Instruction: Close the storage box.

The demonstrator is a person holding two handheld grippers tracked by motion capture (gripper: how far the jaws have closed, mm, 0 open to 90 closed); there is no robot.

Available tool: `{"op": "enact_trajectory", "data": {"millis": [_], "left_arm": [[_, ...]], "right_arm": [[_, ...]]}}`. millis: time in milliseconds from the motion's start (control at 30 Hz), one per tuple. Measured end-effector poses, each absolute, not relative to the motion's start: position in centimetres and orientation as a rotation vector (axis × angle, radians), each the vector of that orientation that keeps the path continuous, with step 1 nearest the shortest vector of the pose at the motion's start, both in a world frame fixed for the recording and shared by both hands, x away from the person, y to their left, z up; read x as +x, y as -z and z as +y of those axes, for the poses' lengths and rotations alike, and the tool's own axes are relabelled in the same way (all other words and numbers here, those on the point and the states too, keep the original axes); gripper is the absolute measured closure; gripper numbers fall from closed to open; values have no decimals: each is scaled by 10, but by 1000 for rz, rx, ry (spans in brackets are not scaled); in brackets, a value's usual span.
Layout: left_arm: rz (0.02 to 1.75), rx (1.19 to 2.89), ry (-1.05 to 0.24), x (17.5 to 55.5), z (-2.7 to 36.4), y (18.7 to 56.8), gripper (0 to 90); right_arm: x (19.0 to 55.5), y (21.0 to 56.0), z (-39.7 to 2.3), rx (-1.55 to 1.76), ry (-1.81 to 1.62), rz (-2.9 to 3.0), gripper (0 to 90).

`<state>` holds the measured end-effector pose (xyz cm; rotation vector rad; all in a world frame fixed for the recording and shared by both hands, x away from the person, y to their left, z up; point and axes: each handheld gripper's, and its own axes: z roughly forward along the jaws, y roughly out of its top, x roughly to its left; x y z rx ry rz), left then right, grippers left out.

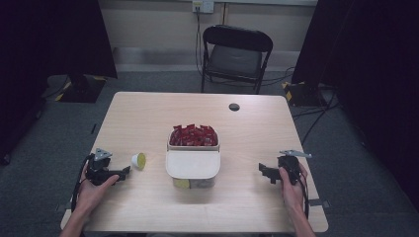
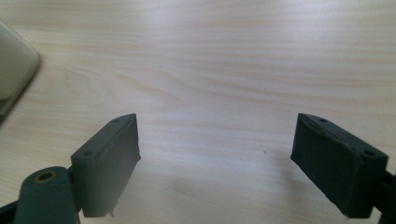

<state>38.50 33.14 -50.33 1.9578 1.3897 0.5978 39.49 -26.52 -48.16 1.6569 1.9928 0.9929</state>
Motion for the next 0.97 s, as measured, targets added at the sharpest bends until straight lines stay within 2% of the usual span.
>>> {"op": "enact_trajectory", "data": {"millis": [400, 567, 967], "left_arm": [[1389, 1959, -597, 385, 332, 503, 71], [1388, 1958, -597, 385, 332, 503, 71], [1388, 1959, -596, 385, 332, 503, 71]], "right_arm": [[396, 495, -267, 1609, -812, 1964, 133], [395, 501, -262, 1566, -821, 1952, 38], [395, 501, -262, 1570, -816, 1952, 32]]}}
